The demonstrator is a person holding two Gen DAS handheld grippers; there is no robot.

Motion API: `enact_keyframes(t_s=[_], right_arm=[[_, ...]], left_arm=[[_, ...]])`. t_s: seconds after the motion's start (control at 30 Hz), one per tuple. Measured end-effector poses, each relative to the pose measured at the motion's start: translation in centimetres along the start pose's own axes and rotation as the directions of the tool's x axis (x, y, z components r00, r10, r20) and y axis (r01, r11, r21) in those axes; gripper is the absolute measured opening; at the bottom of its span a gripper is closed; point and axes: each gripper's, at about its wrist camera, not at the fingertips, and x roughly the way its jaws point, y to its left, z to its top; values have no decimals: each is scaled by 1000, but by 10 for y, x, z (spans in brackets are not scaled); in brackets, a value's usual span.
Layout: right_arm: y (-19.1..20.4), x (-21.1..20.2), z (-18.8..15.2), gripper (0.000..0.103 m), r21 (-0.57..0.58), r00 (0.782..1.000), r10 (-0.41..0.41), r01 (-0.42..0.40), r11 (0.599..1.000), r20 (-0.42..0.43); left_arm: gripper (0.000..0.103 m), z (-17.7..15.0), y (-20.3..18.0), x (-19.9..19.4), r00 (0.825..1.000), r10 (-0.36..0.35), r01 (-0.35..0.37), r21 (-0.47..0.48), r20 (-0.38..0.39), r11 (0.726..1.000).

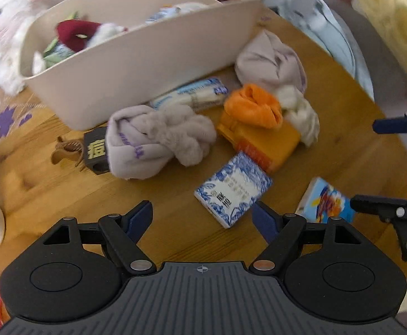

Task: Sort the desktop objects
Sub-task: 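Grasp the blue-white tissue pack with the left tool while the right tool grasps the cartoon tissue pack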

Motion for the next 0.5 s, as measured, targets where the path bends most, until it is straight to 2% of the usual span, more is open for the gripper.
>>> enact_keyframes(t_s=[0.1,0.17,0.27,0.33,0.43,0.5], right_arm=[[10,6,-8,103,-17,999,22,-22,1000,-26],[15,11,-12,103,-34,999,21,-23,999,-48],[21,18,-16,101,-49,997,17,-21,999,-71],[24,21,-18,99,-61,996,9,-15,998,-89],[27,27,-20,94,-71,994,5,-13,997,-112],[29,29,-20,92,-75,993,5,-14,997,-121]], left_arm=[[79,-1,-6,5,999,-38,39,62,-3,997],[79,-1,-15,10,1000,-27,29,134,-11,991],[79,-1,-32,19,1000,21,-21,281,2,959],[79,0,-41,26,999,37,-41,346,17,937],[79,4,-46,36,998,47,-54,382,28,923],[79,5,-45,39,999,31,-39,385,29,922]])
